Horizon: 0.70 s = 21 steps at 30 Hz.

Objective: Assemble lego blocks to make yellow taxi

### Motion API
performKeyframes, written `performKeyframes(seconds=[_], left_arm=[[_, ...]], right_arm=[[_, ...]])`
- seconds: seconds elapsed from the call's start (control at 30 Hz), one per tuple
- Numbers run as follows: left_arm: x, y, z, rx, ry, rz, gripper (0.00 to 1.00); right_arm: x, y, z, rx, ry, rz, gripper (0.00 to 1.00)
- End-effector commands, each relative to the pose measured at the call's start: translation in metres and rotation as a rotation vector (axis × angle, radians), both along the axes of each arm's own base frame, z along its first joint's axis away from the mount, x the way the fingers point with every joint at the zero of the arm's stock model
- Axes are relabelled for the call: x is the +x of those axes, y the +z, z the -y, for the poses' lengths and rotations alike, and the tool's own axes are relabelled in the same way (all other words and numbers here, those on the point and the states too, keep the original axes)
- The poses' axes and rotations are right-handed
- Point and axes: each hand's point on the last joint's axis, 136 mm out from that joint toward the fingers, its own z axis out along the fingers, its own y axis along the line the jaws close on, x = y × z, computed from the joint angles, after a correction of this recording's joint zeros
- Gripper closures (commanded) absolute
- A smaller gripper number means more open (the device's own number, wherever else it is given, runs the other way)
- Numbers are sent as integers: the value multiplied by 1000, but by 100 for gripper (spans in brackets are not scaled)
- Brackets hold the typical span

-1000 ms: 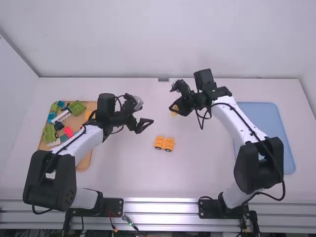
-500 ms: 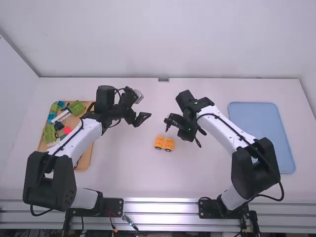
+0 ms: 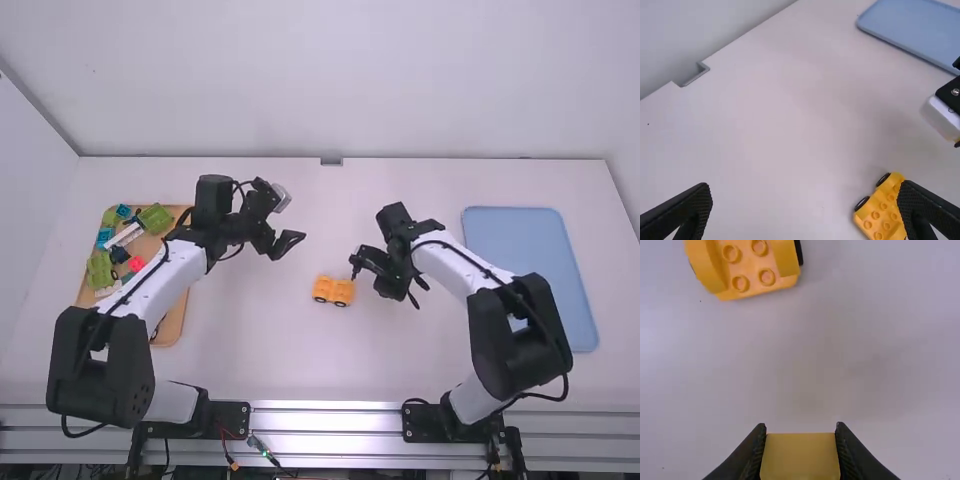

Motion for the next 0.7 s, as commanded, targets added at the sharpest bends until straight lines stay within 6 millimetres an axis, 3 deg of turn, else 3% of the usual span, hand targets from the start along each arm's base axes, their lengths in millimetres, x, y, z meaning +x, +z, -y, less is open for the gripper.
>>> performKeyframes(seconds=[0.0,0.23,0.37,0.6,0.63,0.67], left_arm=[[3,11,-1,0,-1,31,1],[2,10,-2,1,1,29,1],[2,10,-1,1,-1,28,1],[1,8,-2,19,-11,39,1],[1,7,-2,30,-21,46,1],[0,6,-2,38,-28,50,1]], right_arm=[[-1,-6,-7,39,1,-20,84],[-10,-33,-13,-38,46,-125,97],[-7,-40,-19,-74,72,-149,97],[-7,-58,-16,-120,78,-184,93],[-6,-59,-14,-132,78,-183,82],[-6,-59,-13,-138,78,-181,79]])
